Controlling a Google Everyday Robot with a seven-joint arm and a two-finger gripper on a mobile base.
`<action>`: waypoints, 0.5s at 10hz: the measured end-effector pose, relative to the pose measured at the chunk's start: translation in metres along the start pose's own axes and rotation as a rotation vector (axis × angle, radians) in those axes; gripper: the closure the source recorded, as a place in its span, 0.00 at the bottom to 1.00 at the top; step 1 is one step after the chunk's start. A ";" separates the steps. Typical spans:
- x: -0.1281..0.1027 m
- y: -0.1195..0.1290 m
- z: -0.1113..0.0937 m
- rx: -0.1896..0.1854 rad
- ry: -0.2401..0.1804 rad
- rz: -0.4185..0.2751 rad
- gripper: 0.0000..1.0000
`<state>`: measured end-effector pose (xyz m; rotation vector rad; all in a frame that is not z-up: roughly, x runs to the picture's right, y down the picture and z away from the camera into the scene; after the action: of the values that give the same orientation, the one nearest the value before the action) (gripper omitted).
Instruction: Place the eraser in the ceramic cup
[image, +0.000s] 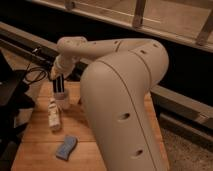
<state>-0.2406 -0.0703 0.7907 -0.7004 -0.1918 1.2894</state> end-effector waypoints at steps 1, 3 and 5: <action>0.002 -0.007 0.002 0.010 -0.015 0.009 0.88; 0.004 -0.014 0.010 0.020 -0.020 0.018 0.88; 0.006 -0.022 0.015 0.019 -0.017 0.032 0.88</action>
<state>-0.2289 -0.0620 0.8133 -0.6792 -0.1825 1.3260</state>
